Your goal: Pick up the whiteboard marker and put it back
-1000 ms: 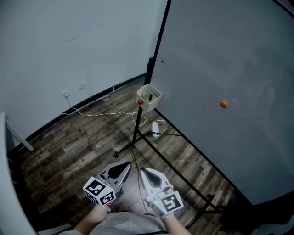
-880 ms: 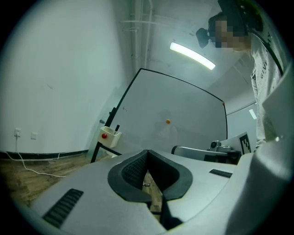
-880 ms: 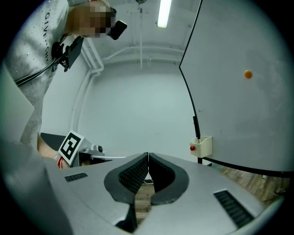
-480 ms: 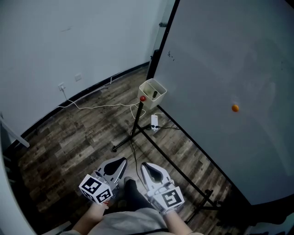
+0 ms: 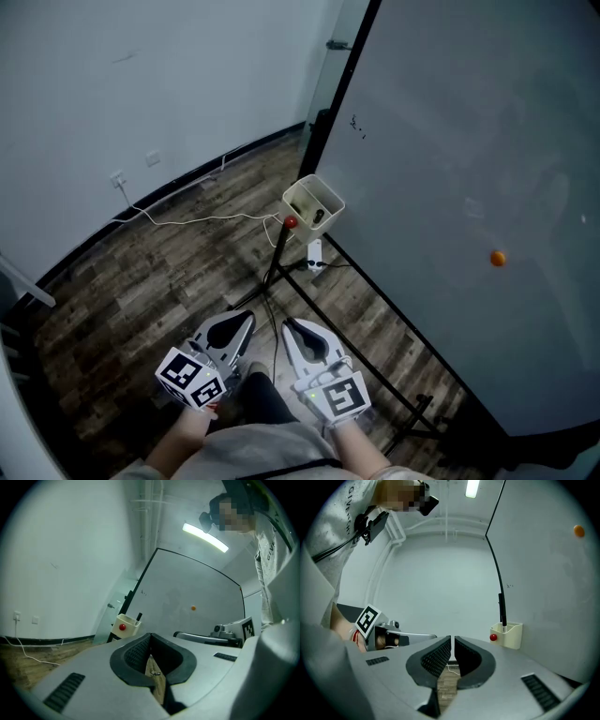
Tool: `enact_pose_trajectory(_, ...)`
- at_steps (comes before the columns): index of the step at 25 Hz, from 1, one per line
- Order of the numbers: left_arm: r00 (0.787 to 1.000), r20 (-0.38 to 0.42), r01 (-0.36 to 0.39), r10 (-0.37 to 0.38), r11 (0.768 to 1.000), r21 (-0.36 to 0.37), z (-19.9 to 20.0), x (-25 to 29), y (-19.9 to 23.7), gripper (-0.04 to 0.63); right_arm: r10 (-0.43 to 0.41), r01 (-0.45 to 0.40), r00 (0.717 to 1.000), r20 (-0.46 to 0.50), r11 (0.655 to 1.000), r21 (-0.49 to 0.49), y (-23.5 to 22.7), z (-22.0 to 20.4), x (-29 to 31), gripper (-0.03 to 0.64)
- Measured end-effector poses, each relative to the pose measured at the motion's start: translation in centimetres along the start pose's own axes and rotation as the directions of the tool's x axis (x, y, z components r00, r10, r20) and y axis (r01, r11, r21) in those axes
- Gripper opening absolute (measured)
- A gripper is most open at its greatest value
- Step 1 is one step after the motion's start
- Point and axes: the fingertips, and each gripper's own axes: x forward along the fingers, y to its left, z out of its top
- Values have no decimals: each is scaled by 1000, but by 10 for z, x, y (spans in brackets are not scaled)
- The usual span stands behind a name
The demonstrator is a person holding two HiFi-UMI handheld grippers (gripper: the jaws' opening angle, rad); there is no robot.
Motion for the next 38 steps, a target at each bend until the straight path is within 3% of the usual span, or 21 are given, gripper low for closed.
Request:
enact_pose_trajectory(12, 999, -6, 36, -36, 999, 0, 21, 89, 43, 15, -59, 60, 998, -26, 998, 15, -93, -2, 55, 23)
enact_pose_trajectory(15, 999, -11, 45, -45, 999, 6, 22, 108, 52, 15, -76, 76, 997, -19, 997, 20, -115, -2, 66, 66)
enact_pose_trajectory(24, 998, -31, 62, -61, 998, 27, 20, 159, 73, 15, -115, 115, 993, -2, 993, 17, -170, 0, 94, 107)
enact_pose_trajectory(38, 995, -40, 96, -95, 995, 20, 14, 193, 75, 15, -129, 129, 992, -1, 989, -68, -199, 6, 120, 126)
